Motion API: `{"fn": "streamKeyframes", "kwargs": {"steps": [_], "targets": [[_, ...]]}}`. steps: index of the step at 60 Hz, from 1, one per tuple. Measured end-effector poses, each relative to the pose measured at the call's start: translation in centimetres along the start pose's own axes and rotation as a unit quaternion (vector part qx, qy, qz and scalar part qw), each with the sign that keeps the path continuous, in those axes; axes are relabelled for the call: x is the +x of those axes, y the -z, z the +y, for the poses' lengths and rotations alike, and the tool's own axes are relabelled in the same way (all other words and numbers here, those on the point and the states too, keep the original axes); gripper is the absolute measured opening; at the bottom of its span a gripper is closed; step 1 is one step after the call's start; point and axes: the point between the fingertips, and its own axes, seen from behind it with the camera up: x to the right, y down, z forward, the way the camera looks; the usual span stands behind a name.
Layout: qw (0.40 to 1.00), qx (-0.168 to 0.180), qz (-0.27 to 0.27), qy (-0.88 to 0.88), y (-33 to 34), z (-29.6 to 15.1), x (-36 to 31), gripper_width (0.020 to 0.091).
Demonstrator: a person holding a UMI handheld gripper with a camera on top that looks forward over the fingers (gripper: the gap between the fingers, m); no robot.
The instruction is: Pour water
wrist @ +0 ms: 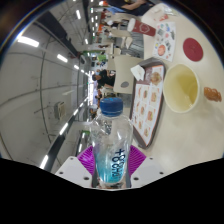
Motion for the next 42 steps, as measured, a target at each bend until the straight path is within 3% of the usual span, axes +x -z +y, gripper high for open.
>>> {"fn": "streamKeyframes", "kwargs": {"steps": [13,26,36,42], "targets": [[0.979,0.0,-0.011,-0.206,1.6,-1.8,3.4,0.0375],[0.975,-0.022,-0.007,-0.22,1.6,-2.5,3.8,0.0377],[0.997,-0.058,0.024,-0.036,3.3,-1.6,1.4,0.0376],[0.983,-0.048,0.041,0.172,3.4,-3.9,-1.6,0.0377]]}}
